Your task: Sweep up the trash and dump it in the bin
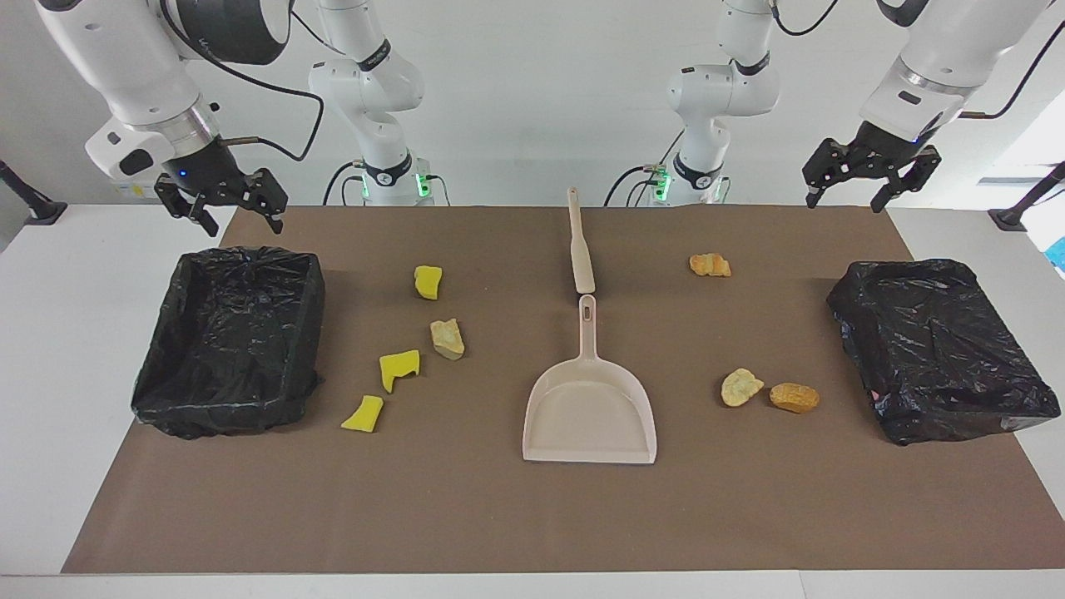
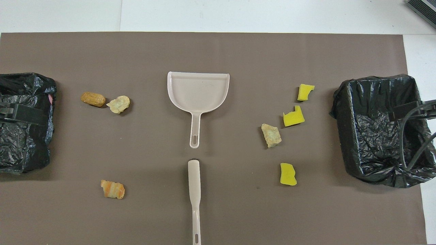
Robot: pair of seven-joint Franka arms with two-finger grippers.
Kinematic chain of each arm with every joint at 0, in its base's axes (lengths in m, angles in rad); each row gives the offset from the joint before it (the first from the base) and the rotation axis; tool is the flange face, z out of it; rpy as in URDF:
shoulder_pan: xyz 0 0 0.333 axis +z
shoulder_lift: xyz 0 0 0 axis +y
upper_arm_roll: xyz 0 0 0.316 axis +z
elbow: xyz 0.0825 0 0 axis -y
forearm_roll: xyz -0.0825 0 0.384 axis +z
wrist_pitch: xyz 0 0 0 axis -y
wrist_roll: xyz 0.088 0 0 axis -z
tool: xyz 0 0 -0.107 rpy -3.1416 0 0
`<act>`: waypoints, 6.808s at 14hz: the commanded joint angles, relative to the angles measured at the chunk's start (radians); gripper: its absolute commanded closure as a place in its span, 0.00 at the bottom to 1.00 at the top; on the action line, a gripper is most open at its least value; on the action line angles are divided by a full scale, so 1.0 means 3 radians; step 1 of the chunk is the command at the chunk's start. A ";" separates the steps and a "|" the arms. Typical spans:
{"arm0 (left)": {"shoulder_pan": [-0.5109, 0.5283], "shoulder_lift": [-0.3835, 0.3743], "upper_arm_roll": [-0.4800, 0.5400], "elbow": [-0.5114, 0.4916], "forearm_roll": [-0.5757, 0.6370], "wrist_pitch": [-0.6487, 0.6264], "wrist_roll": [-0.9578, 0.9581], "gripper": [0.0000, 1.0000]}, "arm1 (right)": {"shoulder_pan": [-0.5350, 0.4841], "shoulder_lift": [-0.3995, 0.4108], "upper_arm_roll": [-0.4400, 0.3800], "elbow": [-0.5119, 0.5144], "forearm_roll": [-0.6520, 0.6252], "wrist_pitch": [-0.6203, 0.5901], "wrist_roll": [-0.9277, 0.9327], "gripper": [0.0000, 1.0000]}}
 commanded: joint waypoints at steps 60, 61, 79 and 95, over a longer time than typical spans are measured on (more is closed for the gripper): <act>-0.1649 -0.1305 -0.0027 -0.3381 -0.0150 0.0256 -0.4578 1.00 | 0.1743 0.0519 0.0033 -0.0745 -0.0017 0.1832 0.2190 0.00; -0.1649 -0.1300 -0.0032 -0.3447 -0.0150 0.0292 -0.4716 1.00 | 0.1891 0.0641 0.0033 -0.0725 -0.0073 0.1960 0.2323 0.00; -0.0591 0.0301 -0.0012 -0.1618 -0.0008 0.1132 -0.3855 1.00 | 0.2598 0.1650 0.0043 -0.0024 -0.0339 0.2355 0.3378 0.34; 0.0243 0.0668 -0.0007 -0.1147 0.0759 0.1892 0.1752 1.00 | 0.2440 0.1334 0.0089 -0.0132 -0.0319 0.1866 0.2203 1.00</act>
